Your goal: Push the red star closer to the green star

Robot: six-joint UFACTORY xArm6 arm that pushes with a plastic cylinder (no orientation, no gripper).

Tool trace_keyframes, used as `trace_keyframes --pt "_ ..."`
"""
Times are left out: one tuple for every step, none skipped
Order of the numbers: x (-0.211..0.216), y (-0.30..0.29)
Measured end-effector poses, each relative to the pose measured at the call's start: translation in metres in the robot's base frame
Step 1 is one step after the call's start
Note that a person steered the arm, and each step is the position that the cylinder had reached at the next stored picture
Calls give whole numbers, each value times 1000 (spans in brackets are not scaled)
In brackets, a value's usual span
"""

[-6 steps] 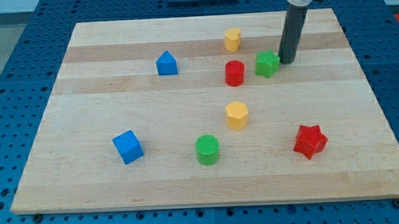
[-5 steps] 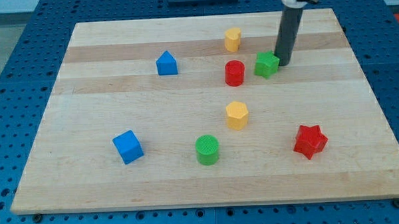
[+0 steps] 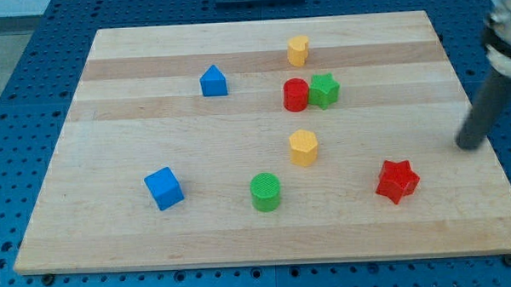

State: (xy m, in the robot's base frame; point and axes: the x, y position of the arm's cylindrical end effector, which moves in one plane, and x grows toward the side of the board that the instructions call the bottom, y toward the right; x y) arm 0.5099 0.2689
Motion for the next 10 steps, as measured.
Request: trace_keyframes --pt "64 -31" --pt "70 -80" --pt "56 -121" --pt "15 -122" --pt "-12 -104" --pt "-29 -88" --pt "-33 -109" --pt "-36 -142" --pt "-62 -145" --pt "-65 -141"
